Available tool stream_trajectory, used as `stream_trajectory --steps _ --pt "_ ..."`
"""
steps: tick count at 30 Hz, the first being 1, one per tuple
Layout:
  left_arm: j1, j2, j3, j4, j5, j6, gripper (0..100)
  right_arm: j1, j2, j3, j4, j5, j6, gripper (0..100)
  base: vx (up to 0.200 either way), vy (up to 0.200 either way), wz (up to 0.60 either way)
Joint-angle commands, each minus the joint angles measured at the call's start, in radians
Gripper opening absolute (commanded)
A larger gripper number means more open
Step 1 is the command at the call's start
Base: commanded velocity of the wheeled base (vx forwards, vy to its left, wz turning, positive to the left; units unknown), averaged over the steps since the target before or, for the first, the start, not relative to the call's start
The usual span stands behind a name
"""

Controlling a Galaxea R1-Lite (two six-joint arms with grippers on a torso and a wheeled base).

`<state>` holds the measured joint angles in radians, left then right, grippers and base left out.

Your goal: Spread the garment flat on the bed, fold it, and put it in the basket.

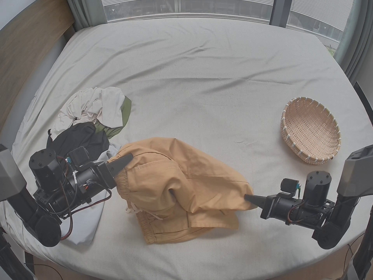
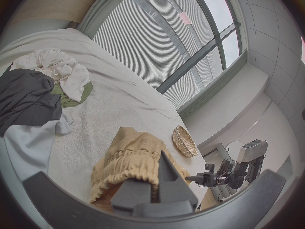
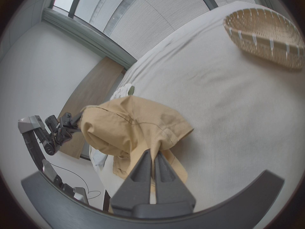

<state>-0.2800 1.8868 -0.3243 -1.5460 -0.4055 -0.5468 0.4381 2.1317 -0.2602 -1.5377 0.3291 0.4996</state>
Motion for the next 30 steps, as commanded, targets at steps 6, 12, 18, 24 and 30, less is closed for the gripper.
stream_trajectory --steps 6,12,18,24,30 --pt "0.004 0.002 0.005 0.000 0.001 0.010 0 -0.012 0.073 -0.108 -0.004 0.030 0.040 100 0.000 0.000 0.00" --pt "0.002 0.003 0.010 0.000 0.002 0.011 0 -0.070 0.057 -0.186 -0.002 0.030 0.135 100 0.000 0.000 0.00" --pt "0.002 0.003 0.013 0.000 0.002 0.013 0 -0.079 0.063 -0.197 -0.002 0.033 0.143 100 0.000 0.000 0.00" --pt "0.002 0.003 0.016 0.000 0.002 0.015 0 -0.067 0.060 -0.206 -0.001 0.041 0.177 100 0.000 0.000 0.00" --pt "0.005 0.009 0.010 0.000 0.004 0.013 0 -0.047 0.051 -0.188 -0.002 0.082 0.220 100 0.000 0.000 0.00"
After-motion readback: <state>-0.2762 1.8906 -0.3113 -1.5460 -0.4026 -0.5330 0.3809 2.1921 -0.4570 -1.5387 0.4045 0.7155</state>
